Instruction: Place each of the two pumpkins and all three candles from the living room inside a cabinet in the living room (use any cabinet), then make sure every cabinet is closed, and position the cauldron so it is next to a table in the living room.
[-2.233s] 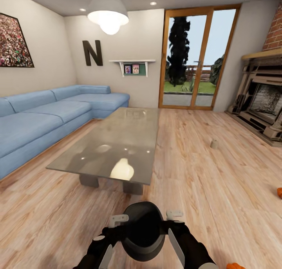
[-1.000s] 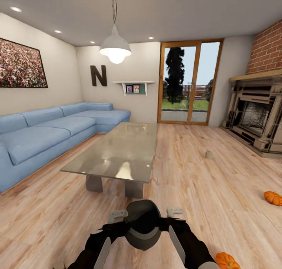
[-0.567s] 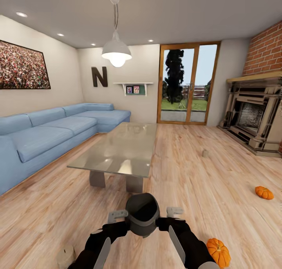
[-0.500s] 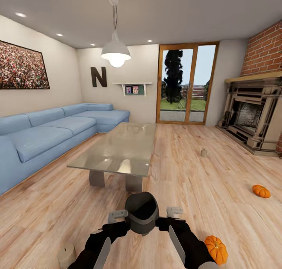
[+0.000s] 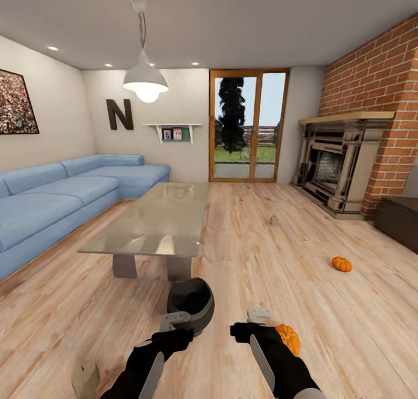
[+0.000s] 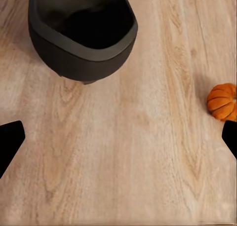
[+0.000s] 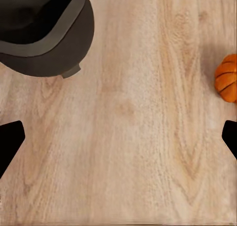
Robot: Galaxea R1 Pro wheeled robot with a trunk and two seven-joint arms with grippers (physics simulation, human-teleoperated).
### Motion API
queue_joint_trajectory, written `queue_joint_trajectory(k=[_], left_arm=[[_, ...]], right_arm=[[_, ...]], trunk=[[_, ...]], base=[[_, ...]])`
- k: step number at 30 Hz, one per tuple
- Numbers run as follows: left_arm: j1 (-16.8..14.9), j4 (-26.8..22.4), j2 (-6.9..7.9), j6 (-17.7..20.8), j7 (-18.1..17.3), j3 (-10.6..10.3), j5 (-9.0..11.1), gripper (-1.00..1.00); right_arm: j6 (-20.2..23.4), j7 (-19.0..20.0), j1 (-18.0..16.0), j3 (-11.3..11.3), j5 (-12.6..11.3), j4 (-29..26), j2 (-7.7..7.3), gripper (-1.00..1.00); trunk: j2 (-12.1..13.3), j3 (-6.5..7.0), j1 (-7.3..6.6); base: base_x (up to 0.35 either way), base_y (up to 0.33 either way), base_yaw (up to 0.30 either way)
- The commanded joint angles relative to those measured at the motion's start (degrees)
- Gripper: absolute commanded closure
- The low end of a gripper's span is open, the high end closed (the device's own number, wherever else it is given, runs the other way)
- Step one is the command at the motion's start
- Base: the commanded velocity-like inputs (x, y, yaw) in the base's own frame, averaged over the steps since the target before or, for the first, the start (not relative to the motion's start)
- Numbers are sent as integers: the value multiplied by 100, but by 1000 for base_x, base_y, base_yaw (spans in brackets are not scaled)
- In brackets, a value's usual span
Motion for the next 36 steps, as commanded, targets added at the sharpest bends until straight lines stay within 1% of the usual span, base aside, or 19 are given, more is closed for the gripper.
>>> queue_joint_trajectory(k=[1, 5, 7, 16, 20, 22, 23, 24, 25, 26, 27, 28, 29, 30, 33, 35, 36], left_arm=[[0, 0, 0, 0, 0, 1, 0, -100], [0, 0, 0, 0, 0, 1, 0, -100], [0, 0, 0, 0, 0, 1, 0, -100], [0, 5, 0, 0, 0, 0, -7, -100], [0, 15, 0, 34, 0, 41, -8, -100], [0, 17, 0, 108, 0, 139, -9, -100], [0, 24, 0, 139, -2, 206, -10, -100], [0, 56, 0, 167, -2, 329, -14, -100], [0, 69, 0, 173, -2, 374, -15, -100], [0, 130, 0, 180, -6, 479, -16, -100], [0, 297, 0, 159, -13, 620, -17, -100], [0, 378, 31, 145, -14, 658, -15, -100], [0, 702, 209, 88, -20, 747, -12, -100], [0, 812, 267, 56, -21, 768, -11, -100], [0, 1432, 563, -375, -38, 831, -9, -100], [0, 1760, 715, -607, -47, 841, -9, -100], [0, 1854, 754, -645, -48, 844, -9, -100]], right_arm=[[0, 0, 0, 1, -51, 2, 0, -100], [7, 0, 0, 7, -217, 4, 0, -100], [8, 0, 0, 6, -256, 5, 0, -100], [17, -7, 0, -1, -289, 9, 0, -100], [153, -15, 0, -33, -289, 2, 0, -100], [234, -17, 31, -146, -287, 2, 0, -100], [253, -14, 52, -247, -284, 3, 0, -100], [264, -11, 82, -449, -282, 4, 0, -100], [269, -11, 87, -521, -282, 5, 0, -100], [271, -10, 84, -677, -284, 5, 0, -100], [261, -11, 85, -871, -288, 14, 0, -100], [253, -13, 89, -925, -290, 20, -6, -100], [202, -15, 149, -1068, -293, 44, -85, -100], [179, -16, 174, -1106, -294, 50, -103, -100], [-98, -22, 357, -1305, -294, 73, -153, -100], [-339, -25, 460, -1385, -296, 142, -162, -100], [-400, -25, 477, -1398, -296, 185, -164, -100]], trunk=[[41, 18, -23], [202, 90, -110], [282, 126, -154], [643, 288, -352], [804, 367, -440], [884, 408, -484], [924, 427, -506], [964, 446, -528], [1004, 464, -550], [1044, 481, -572], [1084, 495, -594], [1124, 508, -616], [1164, 520, -638], [1205, 531, -660], [1325, 562, -725], [1405, 583, -769], [1445, 593, -791]], base=[[-26, 0, -280], [-12, 0, -280], [-3, 0, -280], [-1, 0, -280], [0, 0, -280], [0, 0, -278], [0, 0, -278], [0, 0, -274], [0, 0, -271], [0, 0, -259], [0, 0, -216], [0, 0, -206], [0, 0, -186], [0, 0, -181], [0, 0, -172], [0, 0, -166], [0, 0, -165]])
